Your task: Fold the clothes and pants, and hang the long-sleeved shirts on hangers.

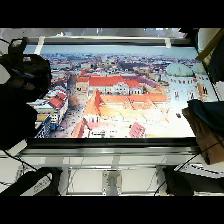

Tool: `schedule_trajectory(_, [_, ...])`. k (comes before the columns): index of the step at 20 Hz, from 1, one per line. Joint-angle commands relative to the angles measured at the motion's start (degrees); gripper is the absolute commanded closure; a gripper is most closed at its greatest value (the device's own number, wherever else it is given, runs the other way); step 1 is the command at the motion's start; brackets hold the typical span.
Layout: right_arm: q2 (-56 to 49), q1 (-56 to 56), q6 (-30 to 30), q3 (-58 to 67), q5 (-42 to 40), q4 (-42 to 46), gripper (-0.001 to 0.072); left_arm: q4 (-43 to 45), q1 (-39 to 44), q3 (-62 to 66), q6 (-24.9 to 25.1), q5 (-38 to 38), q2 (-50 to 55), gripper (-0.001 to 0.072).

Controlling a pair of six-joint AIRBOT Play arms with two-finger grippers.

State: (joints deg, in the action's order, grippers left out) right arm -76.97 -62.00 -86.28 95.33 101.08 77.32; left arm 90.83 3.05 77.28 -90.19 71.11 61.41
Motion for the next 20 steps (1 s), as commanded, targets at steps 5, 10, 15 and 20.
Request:
schedule_trajectory(5, [1.9, -9.5, -0.8, -13.8, 0.3, 8.6, 0.0275, 0.0, 0.0, 0.0, -1.6, -0.1, 0.1, 0.0692])
schedule_trajectory(10, [2.3, -9.7, -6.5, 0.0, 2.5, 0.2, 0.0247, 0.0, -0.1, 0.0, -1.6, -0.1, 0.1, 0.0692])
schedule_trajectory(15, [9.0, -3.0, -0.4, 2.6, -5.5, -40.4, 0.0686, 0.0, 0.0, 0.0, -1.6, 1.1, 0.1, 0.0692])
schedule_trajectory(20, [12.8, 21.3, 6.6, 2.6, -6.1, -40.4, 0.0686, -0.6, 0.0, 0.0, -2.0, 6.5, 0.1, 0.0692])
